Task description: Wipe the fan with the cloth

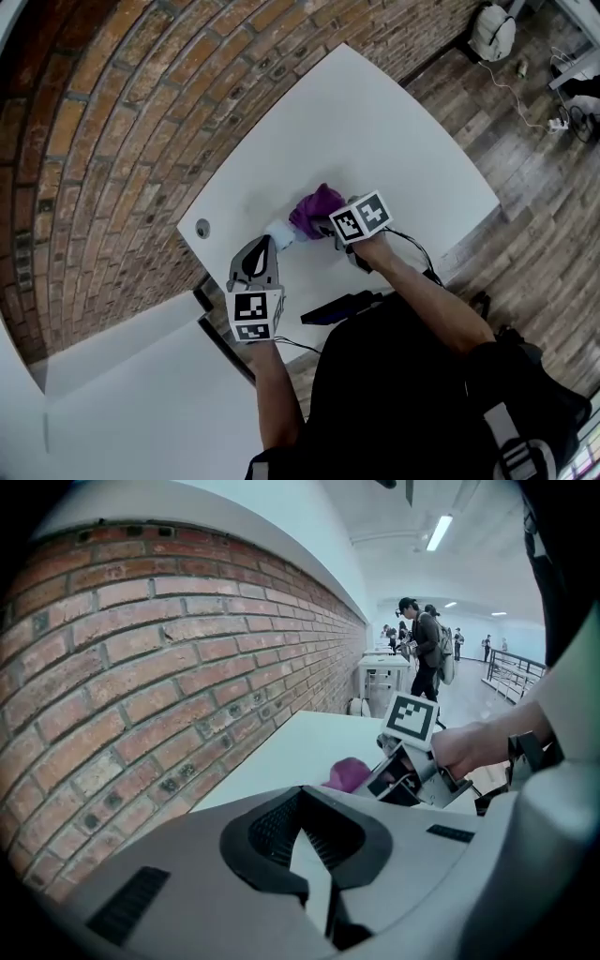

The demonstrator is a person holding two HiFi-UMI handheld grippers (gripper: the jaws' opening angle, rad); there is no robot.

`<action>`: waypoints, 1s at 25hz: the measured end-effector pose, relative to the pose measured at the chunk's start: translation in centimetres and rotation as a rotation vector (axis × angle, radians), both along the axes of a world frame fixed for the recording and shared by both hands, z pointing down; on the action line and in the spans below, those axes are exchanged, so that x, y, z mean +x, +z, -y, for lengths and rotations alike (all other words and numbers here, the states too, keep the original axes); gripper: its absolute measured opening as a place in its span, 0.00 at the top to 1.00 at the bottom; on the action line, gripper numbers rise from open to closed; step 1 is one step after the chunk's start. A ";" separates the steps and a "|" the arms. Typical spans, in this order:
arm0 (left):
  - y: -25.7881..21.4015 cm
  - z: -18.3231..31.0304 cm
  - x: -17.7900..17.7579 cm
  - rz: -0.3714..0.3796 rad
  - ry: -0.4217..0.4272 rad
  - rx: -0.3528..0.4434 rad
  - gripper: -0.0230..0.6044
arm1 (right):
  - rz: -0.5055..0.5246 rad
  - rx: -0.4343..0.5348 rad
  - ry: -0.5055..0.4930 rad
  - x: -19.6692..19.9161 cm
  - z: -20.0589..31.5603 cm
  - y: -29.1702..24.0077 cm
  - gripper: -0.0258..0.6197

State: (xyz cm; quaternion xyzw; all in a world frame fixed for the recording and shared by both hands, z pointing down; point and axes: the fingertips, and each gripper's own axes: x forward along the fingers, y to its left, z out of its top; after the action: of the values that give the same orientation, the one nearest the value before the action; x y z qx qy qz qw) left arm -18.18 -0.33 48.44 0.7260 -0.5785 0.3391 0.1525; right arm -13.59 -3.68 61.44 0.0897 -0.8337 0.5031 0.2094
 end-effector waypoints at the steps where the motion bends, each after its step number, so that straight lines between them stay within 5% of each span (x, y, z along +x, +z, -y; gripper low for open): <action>1: 0.0 0.0 0.0 -0.002 -0.003 0.003 0.96 | 0.069 -0.016 0.040 0.1 0.7 -1.5 0.85; 4: 0.1 0.1 -0.1 -0.003 -0.009 0.006 0.96 | 0.333 -0.082 0.112 -0.9 2.4 -7.3 0.85; 6: 0.1 0.1 -0.2 -0.002 -0.011 0.007 0.96 | 0.395 -0.120 0.073 -2.1 1.7 -8.7 0.85; 12: 0.0 0.2 -0.4 0.006 -0.002 0.029 0.96 | 0.230 -0.100 0.045 -3.3 0.5 -3.9 0.85; 17: 0.0 0.2 -0.4 -0.011 -0.011 0.025 0.96 | -0.114 0.077 -0.135 -2.5 -0.3 1.9 0.85; 20: 0.1 0.2 -0.2 -0.009 -0.005 0.026 0.96 | -0.314 0.267 -0.189 -0.5 1.2 3.1 0.85; 23: 0.1 0.3 -0.2 -0.003 0.000 0.033 0.96 | -0.254 0.436 -0.094 -0.3 4.4 -1.7 0.85; 25: 0.1 0.3 -0.3 -0.010 -0.004 0.038 0.96 | -0.052 0.378 -0.069 -1.9 4.2 -5.4 0.85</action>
State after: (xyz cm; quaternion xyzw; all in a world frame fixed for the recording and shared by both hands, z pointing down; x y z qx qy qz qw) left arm -18.49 -0.60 48.50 0.7292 -0.5856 0.3242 0.1423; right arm -15.54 -7.84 56.06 0.1115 -0.9103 0.3274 0.2273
